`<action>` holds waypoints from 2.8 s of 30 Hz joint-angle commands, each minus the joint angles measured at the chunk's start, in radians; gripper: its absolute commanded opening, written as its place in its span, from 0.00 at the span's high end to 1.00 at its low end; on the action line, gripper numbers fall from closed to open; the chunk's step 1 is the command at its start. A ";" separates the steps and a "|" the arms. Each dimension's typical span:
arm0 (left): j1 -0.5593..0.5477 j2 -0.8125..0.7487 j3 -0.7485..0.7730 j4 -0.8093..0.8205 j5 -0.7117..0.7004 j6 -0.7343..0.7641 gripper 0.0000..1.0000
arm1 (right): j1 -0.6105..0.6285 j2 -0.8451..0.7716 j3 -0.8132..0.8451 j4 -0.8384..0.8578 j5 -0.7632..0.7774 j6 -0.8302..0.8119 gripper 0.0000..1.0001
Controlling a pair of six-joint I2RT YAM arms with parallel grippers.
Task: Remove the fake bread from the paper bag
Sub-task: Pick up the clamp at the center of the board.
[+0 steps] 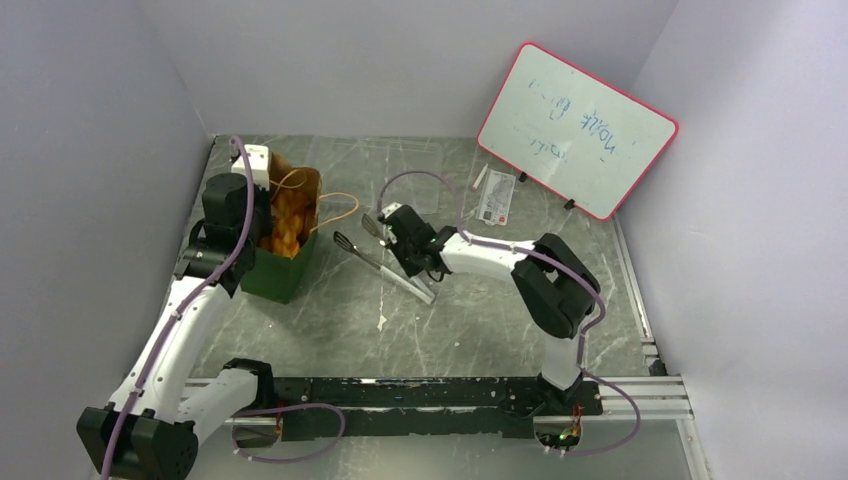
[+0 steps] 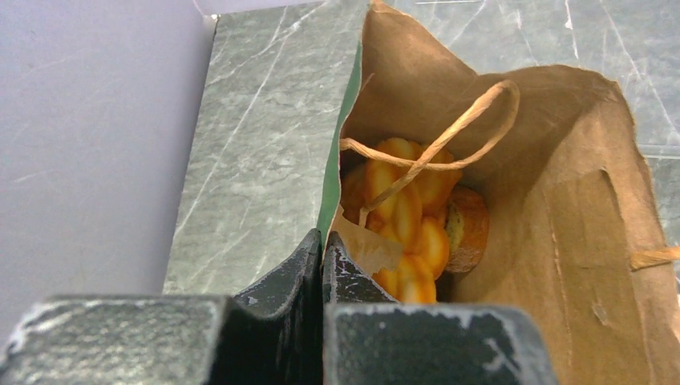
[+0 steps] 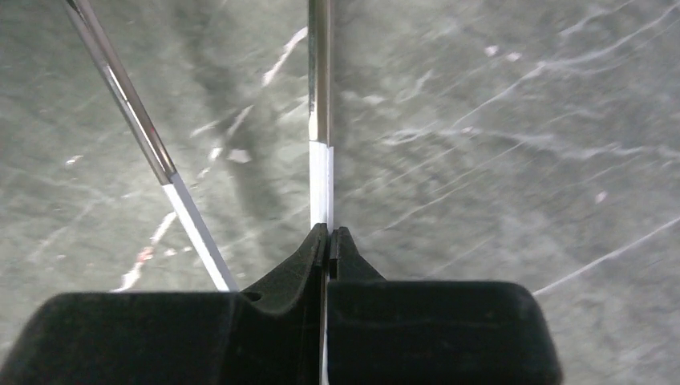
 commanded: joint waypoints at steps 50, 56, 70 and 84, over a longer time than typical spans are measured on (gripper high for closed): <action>-0.080 -0.193 -0.330 0.317 0.226 0.397 0.93 | 0.242 -0.133 -0.305 0.380 0.289 0.152 0.37; -0.081 -0.216 -0.348 0.313 0.218 0.385 0.93 | 0.238 -0.081 -0.311 0.470 0.321 0.122 0.36; -0.082 -0.194 -0.344 0.321 0.221 0.373 0.93 | 0.255 -0.237 -0.375 0.508 0.216 0.091 0.01; -0.082 -0.199 -0.321 0.294 0.253 0.278 0.93 | 0.143 -0.195 -0.486 0.745 0.155 0.039 0.00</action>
